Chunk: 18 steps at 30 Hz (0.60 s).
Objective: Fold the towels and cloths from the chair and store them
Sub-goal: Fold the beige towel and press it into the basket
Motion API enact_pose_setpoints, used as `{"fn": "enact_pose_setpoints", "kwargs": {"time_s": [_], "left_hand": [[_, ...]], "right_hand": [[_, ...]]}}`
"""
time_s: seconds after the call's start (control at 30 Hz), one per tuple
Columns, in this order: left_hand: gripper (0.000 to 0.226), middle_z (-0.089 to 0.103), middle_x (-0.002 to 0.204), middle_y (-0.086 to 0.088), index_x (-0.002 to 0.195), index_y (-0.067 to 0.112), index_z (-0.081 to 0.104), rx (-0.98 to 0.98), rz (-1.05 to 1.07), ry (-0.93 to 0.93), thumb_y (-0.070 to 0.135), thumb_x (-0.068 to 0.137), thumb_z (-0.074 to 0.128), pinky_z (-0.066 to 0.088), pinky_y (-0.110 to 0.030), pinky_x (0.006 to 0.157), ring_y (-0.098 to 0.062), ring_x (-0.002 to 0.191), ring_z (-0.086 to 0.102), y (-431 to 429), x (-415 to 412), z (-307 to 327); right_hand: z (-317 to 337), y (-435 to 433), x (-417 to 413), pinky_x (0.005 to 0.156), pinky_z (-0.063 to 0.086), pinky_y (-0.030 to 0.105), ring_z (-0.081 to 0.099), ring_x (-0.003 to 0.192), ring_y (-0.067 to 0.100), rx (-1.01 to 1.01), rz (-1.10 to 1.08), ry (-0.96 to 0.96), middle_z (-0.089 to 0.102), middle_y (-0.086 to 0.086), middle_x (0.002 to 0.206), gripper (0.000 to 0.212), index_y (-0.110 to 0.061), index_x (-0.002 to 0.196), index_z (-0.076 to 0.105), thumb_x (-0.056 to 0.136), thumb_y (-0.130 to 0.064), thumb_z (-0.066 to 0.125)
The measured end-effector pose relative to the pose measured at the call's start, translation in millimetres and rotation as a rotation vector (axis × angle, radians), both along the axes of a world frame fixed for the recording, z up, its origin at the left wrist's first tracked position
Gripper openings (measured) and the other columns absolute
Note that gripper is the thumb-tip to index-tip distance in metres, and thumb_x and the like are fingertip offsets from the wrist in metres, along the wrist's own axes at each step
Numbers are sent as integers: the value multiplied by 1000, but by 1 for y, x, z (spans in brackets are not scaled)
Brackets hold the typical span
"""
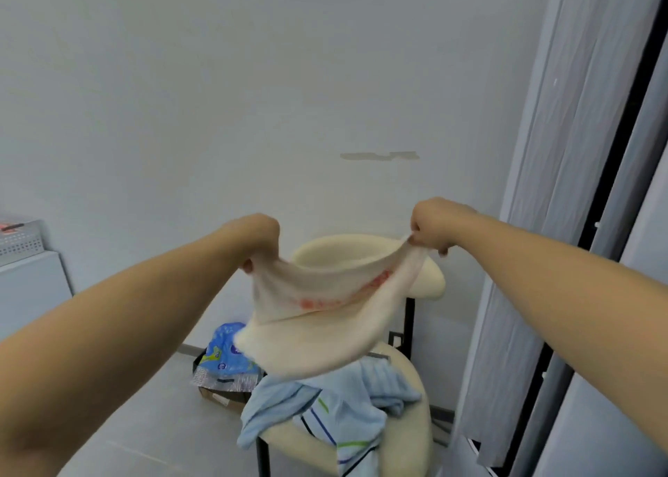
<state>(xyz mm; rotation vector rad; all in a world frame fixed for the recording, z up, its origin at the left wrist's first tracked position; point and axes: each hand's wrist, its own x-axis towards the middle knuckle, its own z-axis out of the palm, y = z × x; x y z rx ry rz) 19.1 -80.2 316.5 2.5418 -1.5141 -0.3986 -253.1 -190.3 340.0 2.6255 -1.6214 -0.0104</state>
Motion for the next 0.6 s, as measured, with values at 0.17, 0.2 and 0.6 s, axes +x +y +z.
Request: {"fn": "enact_pose_setpoints", "kwargs": {"time_s": [0.17,0.2,0.6], "left_hand": [[22,72,63,-14,89,-5,62,-116,22,-50,3,87,42,62,-33,59,-22,60,74,-4,24,3],[23,72,64,-14,91,-5,63,-135,9,-45,3,86,42,62,-33,60,-23,63,74,-2,26,5],[17,74,90,-24,107,-4,62,-210,-164,468,-7,94,52,61,-38,75,-31,83,75,-7,63,-6]], "right_hand": [[-4,-10,-6,62,48,31,64,69,25,-115,-46,-18,67,5,77,23,-13,81,63,95,-28,53],[-6,-12,-7,62,48,31,63,69,26,-126,-57,-19,66,7,79,24,-13,82,63,97,-28,52],[-16,-31,-53,56,52,27,72,65,16,356,-47,-390,73,6,78,22,-5,95,69,87,-23,78]]}}
